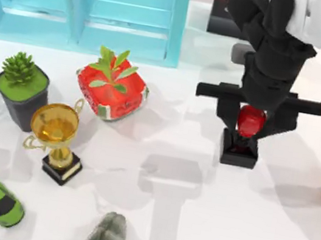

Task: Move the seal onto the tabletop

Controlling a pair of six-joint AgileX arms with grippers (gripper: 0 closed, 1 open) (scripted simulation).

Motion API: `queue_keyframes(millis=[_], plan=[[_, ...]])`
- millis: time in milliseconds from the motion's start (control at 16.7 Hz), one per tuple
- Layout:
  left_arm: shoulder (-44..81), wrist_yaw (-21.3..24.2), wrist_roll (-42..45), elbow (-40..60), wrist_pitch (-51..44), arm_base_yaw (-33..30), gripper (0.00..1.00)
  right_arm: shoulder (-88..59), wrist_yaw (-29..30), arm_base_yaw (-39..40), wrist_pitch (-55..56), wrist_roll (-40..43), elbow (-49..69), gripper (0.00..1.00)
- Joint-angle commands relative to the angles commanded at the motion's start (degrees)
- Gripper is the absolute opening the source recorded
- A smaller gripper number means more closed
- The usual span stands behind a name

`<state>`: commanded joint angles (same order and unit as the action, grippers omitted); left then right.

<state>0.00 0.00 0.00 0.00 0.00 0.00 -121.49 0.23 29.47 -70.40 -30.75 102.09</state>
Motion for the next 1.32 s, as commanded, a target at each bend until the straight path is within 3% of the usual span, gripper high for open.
queue_keyframes(millis=[900, 1320], plan=[[0.00, 0.00, 0.00, 0.00, 0.00, 0.00, 1.00, -2.03, 0.06, 0.08, 9.16, -0.21, -7.29, 0.00], [0.00, 0.00, 0.00, 0.00, 0.00, 0.00, 1.00, -2.03, 0.06, 0.08, 9.16, -0.21, -7.29, 0.53]])
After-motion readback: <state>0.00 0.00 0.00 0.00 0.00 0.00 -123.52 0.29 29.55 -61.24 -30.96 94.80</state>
